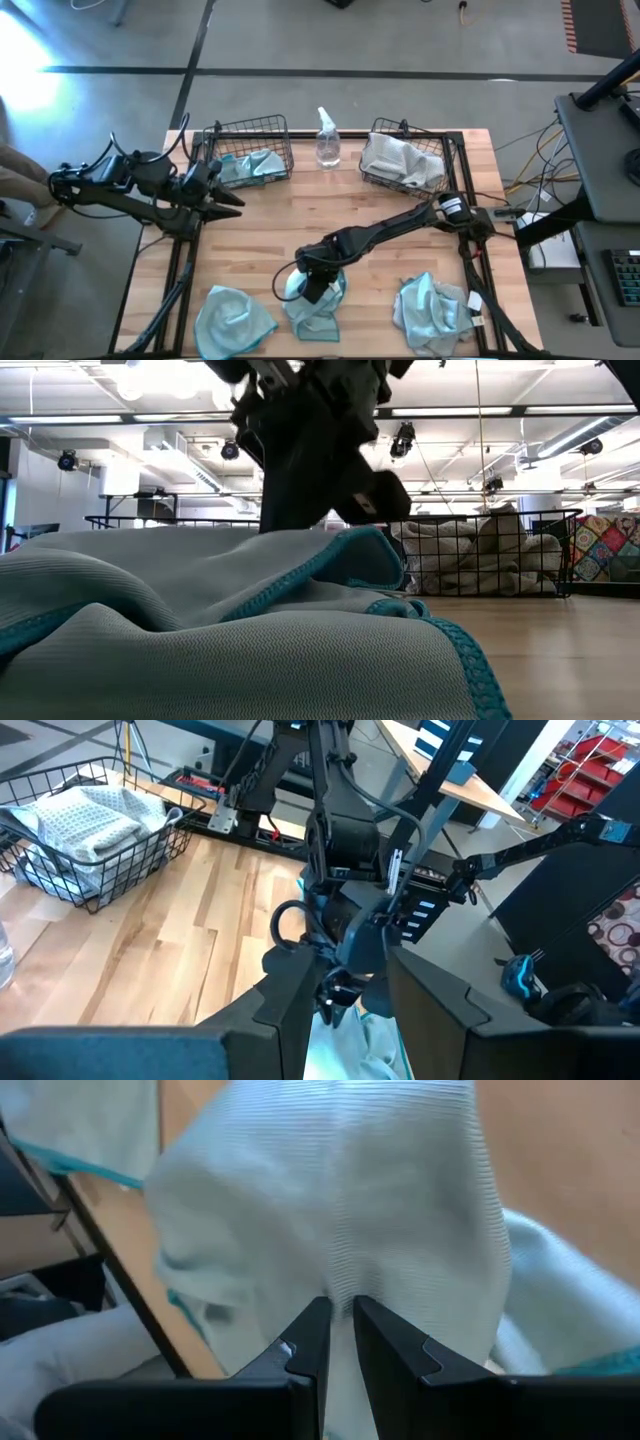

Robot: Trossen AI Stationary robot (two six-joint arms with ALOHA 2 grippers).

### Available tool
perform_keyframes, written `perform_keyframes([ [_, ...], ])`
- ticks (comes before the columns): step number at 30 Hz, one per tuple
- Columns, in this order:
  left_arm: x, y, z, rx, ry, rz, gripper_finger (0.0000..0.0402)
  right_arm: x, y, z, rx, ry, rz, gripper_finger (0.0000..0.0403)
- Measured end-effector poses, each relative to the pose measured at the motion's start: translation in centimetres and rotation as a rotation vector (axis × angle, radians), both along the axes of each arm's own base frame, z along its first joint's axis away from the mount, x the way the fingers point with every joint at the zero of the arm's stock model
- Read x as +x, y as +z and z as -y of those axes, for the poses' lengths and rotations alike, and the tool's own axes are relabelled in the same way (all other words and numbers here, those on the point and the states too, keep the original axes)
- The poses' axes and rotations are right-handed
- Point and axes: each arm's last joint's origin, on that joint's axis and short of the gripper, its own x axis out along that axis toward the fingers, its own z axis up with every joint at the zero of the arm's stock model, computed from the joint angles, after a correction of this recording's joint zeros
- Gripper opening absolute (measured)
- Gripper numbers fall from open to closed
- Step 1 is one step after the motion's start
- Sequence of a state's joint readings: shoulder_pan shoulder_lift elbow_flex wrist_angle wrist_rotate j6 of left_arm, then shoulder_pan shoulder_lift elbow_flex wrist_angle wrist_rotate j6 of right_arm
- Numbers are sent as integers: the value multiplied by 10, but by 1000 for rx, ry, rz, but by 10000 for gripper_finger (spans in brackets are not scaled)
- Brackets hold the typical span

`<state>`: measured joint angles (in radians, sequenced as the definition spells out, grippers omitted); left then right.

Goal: Sort microfiber towel by color & place in baskets
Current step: Put the blue microfiber towel into the left black wire basket

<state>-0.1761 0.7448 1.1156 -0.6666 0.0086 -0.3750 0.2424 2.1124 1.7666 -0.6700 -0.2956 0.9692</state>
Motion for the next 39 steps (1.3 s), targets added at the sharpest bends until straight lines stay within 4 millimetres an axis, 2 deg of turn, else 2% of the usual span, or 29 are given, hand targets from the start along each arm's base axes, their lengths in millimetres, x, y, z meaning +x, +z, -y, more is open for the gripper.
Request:
perform_keyframes([
  [5, 0, 0, 0, -2, 0, 0, 113, 2, -6, 1, -26, -9, 51, 45],
  [13, 0, 0, 0, 6, -3, 1, 113, 13, -4, -1, 12, -65, 177, 45],
  [39, 0, 0, 0, 77, -29, 14, 113, -13, -53, 5, -15, -95, 12, 45],
])
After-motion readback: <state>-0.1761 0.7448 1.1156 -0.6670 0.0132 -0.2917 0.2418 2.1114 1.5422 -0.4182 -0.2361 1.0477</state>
